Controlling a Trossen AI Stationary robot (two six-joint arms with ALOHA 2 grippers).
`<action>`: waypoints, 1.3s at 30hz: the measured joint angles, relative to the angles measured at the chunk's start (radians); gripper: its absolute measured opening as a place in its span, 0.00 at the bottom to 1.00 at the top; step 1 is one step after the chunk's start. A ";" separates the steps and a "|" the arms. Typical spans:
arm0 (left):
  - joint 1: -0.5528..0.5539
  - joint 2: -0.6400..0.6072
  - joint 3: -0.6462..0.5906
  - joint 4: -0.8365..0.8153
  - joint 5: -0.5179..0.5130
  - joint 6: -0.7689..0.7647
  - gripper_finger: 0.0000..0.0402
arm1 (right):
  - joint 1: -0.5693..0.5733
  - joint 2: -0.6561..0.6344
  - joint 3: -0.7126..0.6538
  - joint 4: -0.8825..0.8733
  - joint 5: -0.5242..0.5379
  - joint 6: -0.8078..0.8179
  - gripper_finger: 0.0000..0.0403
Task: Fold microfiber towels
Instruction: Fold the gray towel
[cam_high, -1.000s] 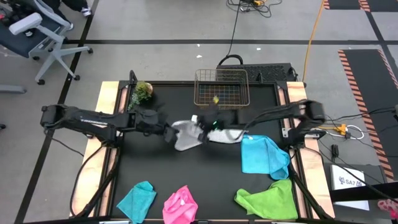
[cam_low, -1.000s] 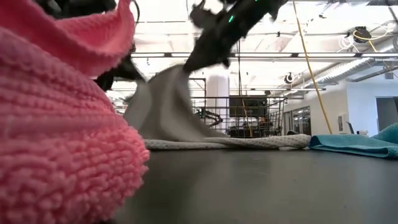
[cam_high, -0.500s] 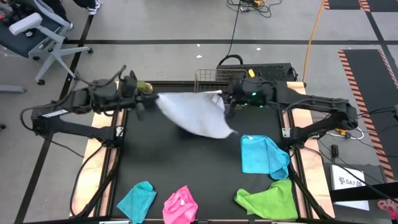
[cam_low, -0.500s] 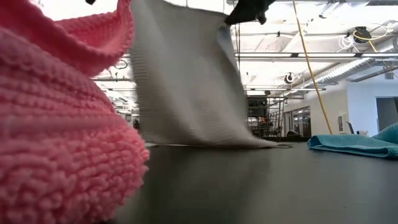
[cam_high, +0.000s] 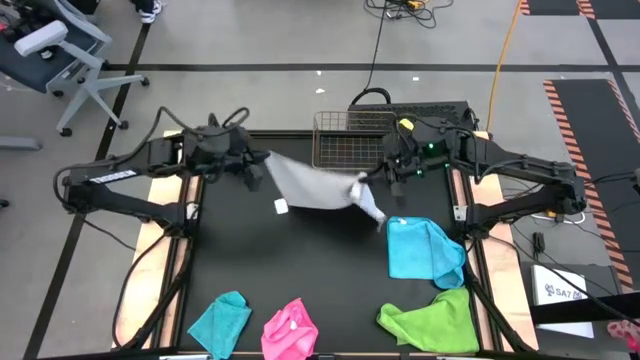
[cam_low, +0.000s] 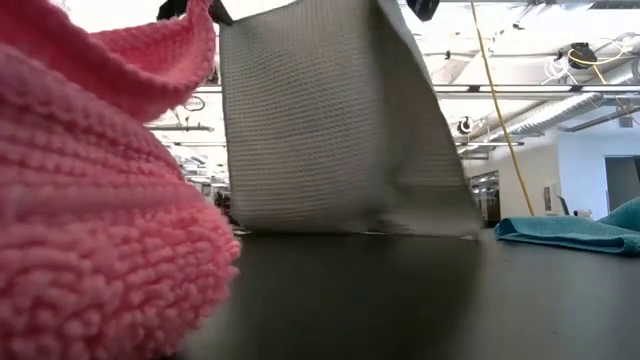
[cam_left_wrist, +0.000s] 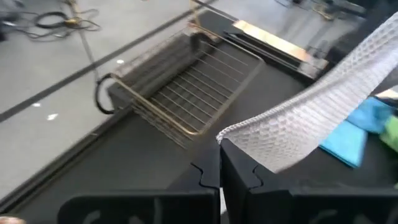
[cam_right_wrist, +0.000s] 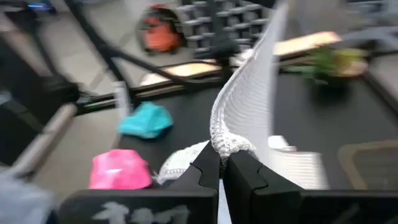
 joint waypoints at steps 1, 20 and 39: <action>0.016 -0.003 0.000 0.002 -0.011 0.007 0.00 | -0.019 0.000 0.000 -0.009 0.016 -0.018 0.00; 0.263 -0.054 0.000 0.215 0.027 0.203 0.00 | -0.431 0.003 -0.001 0.153 -0.255 -0.210 0.00; 0.068 -0.011 -0.022 -0.186 0.114 -0.111 0.00 | -0.169 0.001 -0.077 -0.107 -0.351 -0.065 0.00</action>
